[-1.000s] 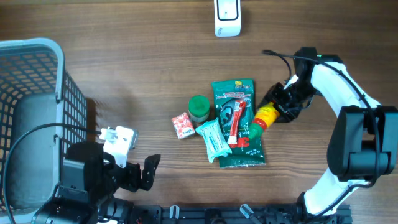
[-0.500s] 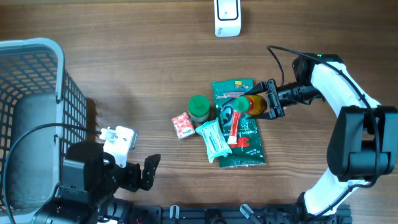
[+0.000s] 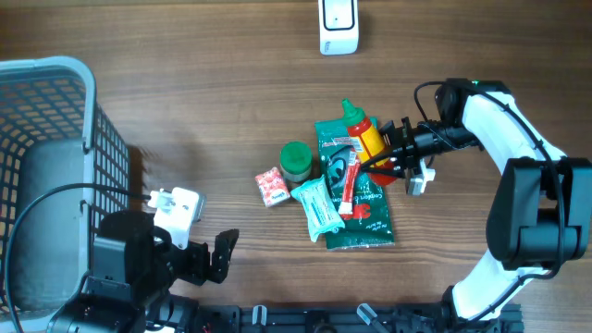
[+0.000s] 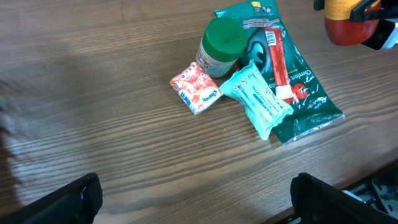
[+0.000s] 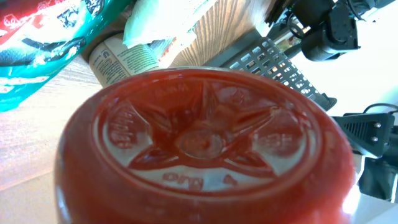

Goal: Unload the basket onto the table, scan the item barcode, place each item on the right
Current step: 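Carry the sauce bottle to the white scanner with the right gripper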

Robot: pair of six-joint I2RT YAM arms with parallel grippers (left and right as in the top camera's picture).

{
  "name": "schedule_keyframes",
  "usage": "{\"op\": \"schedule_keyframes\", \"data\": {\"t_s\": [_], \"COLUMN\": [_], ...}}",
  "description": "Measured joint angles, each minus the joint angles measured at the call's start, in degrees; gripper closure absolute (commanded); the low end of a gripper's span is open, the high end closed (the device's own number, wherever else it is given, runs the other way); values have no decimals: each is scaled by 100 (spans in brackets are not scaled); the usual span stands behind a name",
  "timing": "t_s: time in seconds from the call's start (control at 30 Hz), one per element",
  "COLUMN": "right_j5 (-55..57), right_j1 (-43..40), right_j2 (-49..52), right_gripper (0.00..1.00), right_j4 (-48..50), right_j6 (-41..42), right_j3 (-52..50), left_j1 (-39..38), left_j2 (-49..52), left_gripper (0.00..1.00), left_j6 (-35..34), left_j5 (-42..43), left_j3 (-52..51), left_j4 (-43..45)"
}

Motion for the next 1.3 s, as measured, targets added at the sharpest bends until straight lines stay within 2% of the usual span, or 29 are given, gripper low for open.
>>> {"op": "schedule_keyframes", "data": {"t_s": [0.1, 0.17, 0.2, 0.3, 0.37, 0.43, 0.57, 0.6, 0.63, 0.77, 0.87, 0.93, 1.1, 1.17, 1.23, 1.3], "right_j5": [39, 37, 4, -232, -343, -179, 1338, 1880, 2291, 3823, 4656, 4918, 5174, 5187, 5198, 5228], "right_j1": [0, 0, 0, 0, 0, 0, 13, 50, 105, 595, 940, 988, 977, 977, 977, 977], "right_j2": [0, 0, 0, 13, 22, 22, 22, 22, 22, 28, 87, 310, 1969, 2752, 3106, 3185], "right_gripper": [82, 82, 83, 83, 83, 84, 84, 76, 72, 68, 73, 73, 73, 73, 73, 72], "right_j4": [-2, 280, 750, 3040, 3952, 4100, 4548, 4780, 5064, 6863, 7952, 8341, 8105, 7895, 7746, 7678], "right_j6": [57, -258, -636, -2260, -3051, -3720, -3786, -3709, -3663, -3515, -3436, -3346, -3230, -3121, -3023, -2981], "right_j3": [0, 2, 0, -4, 28, 33, 26, 22, 15, 11, 20, 151, 2124, 3272, 3801, 3866], "left_j1": [0, 0, 0, 0, 0, 4, 4, 4, 4, 4, 4, 4, 4, 4, 4, 4], "left_j2": [0, 0, 0, 0, 4, 2, 2, 2, 2, 0, 0, 2, 2, 2, 2, 0], "left_gripper": [0, 0, 0, 0, 0, 0, 0, 0, 0, 0, 0, 0, 0, 0, 0, 0], "left_j6": [0, 0, 0, 0, 0, 0, 0, 0, 0, 0, 0, 0, 0, 0, 0, 0], "left_j5": [0, 0, 0, -2, 0, 0, 0, 0, 0, 0, 0, 0, 0, 0, 0, 0], "left_j3": [0, 0, 0, 0, 0, 0, 0, 0, 0, 0, 0, 0, 0, 0, 0, 0], "left_j4": [0, 0, 4, 9, 13, 9, 7, 7, 2, 0, 4, 7, 2, -4, 2, 0]}}
